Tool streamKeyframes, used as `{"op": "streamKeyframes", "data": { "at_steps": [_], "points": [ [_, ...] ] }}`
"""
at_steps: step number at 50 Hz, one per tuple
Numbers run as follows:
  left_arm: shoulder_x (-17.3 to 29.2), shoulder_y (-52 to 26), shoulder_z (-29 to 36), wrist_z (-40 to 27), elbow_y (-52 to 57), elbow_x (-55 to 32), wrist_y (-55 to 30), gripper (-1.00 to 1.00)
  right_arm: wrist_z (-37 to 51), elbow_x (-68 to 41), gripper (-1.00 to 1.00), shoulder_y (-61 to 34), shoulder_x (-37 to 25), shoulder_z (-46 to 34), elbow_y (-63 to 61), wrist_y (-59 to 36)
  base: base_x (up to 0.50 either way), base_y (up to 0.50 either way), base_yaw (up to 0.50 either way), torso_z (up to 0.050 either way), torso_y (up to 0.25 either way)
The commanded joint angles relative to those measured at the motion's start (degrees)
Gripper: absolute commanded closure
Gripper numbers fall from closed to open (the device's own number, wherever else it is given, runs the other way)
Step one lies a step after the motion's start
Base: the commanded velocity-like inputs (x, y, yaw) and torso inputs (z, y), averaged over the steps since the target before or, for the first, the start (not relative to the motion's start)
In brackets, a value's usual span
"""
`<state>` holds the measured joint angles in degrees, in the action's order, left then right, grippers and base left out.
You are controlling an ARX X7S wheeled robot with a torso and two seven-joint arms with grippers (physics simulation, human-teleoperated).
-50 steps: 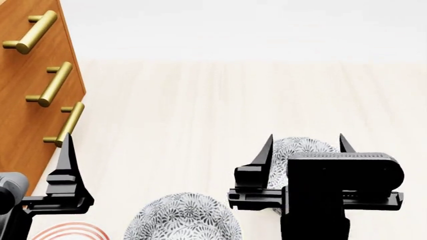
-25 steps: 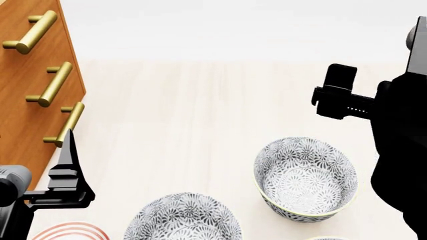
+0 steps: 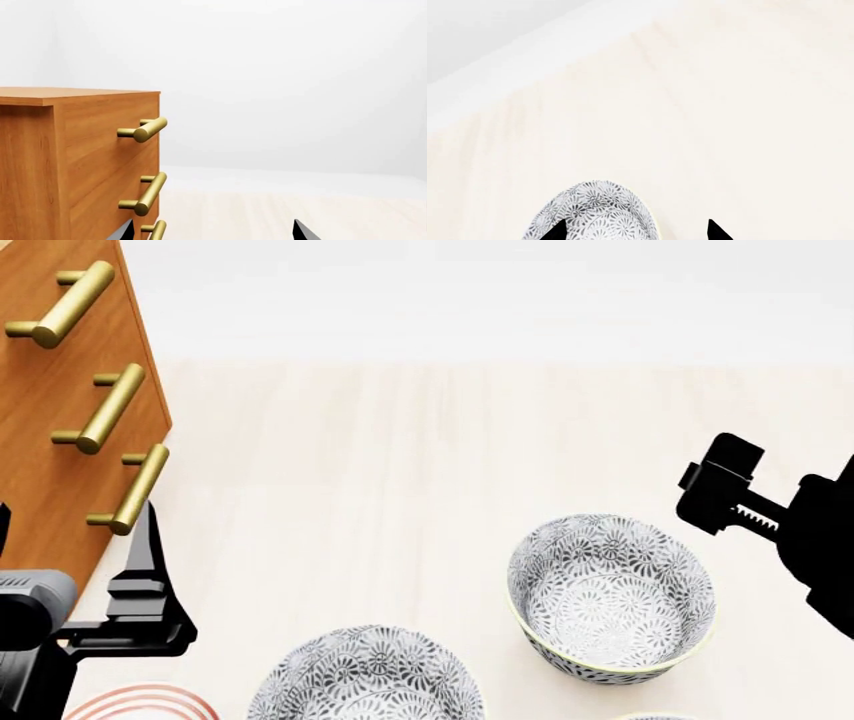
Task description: Stack the bowl at the front on the bowl in the middle.
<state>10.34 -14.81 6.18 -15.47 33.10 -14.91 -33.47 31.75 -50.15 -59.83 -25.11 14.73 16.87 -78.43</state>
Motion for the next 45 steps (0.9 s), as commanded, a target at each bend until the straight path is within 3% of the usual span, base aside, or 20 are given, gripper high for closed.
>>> {"op": "streamKeyframes", "data": {
  "at_steps": [1,22,23,25,36,37,45],
  "points": [
    [0.39,-0.23,0.47,-0.44,0.15,-0.21,0.01,-1.00,-6.77,0.94,-1.00,2.44,-0.44,-2.03,10.94,5.79,0.00,0.00,0.00,0.000,0.000],
    [1.32,-0.15,0.14,-1.12,1.86,-1.44,-0.33,-1.00,-16.09,5.90,-1.00,0.73,1.01,-9.95,23.66,12.79,0.00,0.00,0.00,0.000,0.000],
    [1.43,-0.77,0.12,-0.96,1.96,-1.71,-0.69,-1.00,-23.08,10.11,-1.00,-1.03,2.67,-14.96,32.25,18.55,0.00,0.00,0.00,0.000,0.000],
    [1.50,-0.73,0.17,-1.06,2.07,-1.75,-0.72,-1.00,-25.22,11.48,-1.00,-2.80,2.87,-16.29,39.18,20.63,0.00,0.00,0.00,0.000,0.000],
    [1.82,-0.62,0.38,-1.44,1.91,-1.91,-0.49,-1.00,-26.98,12.26,-1.00,-3.33,3.30,-17.37,41.57,21.68,0.00,0.00,0.00,0.000,0.000],
    [1.84,-0.67,0.32,-1.50,2.03,-2.02,-0.65,-1.00,-26.68,12.08,1.00,-3.14,3.31,-17.23,40.93,21.39,0.00,0.00,0.00,0.000,0.000],
    [1.98,-0.70,0.65,-1.72,1.74,-2.02,-0.25,-1.00,-25.87,11.39,1.00,-2.49,3.16,-16.66,39.04,20.32,0.00,0.00,0.00,0.000,0.000]
  ]
}}
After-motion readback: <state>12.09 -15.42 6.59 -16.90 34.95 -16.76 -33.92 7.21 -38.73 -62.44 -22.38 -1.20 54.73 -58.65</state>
